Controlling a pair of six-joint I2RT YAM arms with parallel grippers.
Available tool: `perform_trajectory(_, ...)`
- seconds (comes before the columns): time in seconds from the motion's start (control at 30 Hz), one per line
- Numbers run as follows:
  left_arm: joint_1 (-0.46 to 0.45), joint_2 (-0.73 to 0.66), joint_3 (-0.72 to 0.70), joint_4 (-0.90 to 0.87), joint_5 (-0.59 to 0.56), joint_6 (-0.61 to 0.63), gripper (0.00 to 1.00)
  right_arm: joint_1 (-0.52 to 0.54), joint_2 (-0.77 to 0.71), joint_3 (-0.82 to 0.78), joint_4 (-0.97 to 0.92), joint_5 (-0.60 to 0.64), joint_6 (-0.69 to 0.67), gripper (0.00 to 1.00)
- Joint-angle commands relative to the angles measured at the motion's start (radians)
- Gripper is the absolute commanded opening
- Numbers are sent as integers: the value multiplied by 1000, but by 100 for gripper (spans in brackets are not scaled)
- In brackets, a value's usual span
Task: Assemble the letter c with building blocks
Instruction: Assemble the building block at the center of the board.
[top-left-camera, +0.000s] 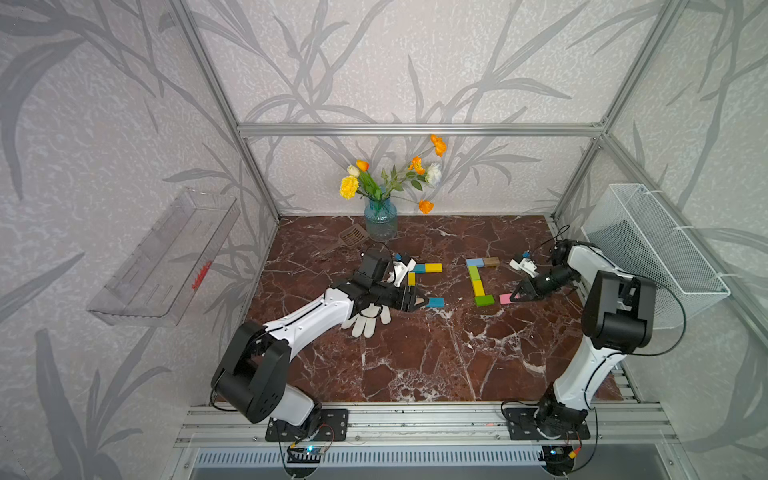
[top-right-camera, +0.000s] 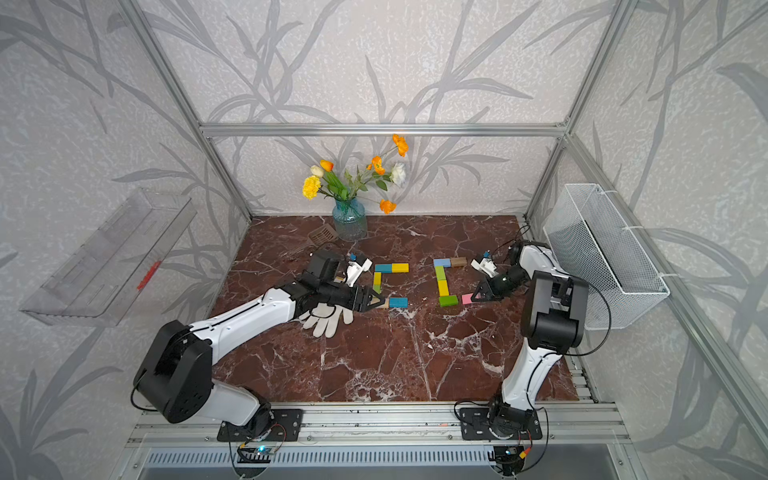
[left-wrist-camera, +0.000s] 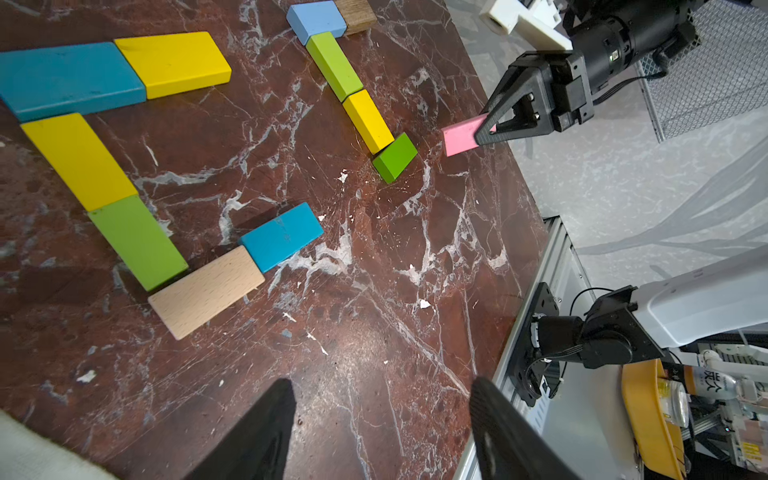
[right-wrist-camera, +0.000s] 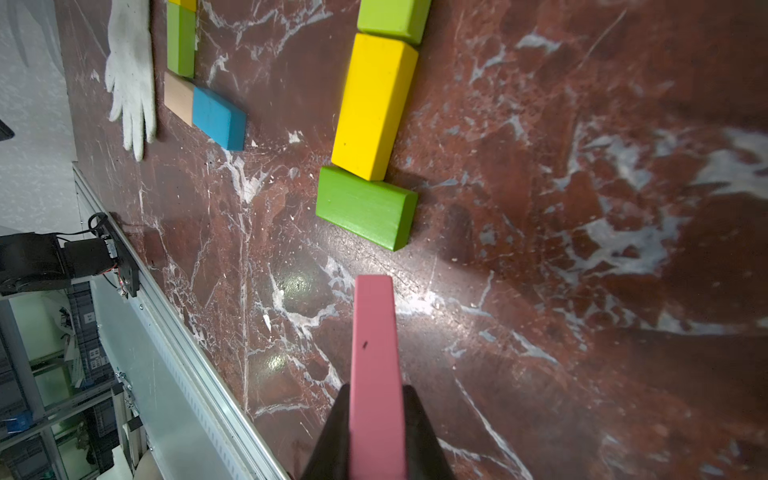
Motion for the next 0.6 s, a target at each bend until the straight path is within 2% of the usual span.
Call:
perform_trajectory(0.0,-1,-15,-4,-38,-14,75,68,3,44,52,-48,12,-31,0)
perform_trajectory(0.57,-1,9,8,-52,4,95,68,24,200,168,-73,0,-20,8)
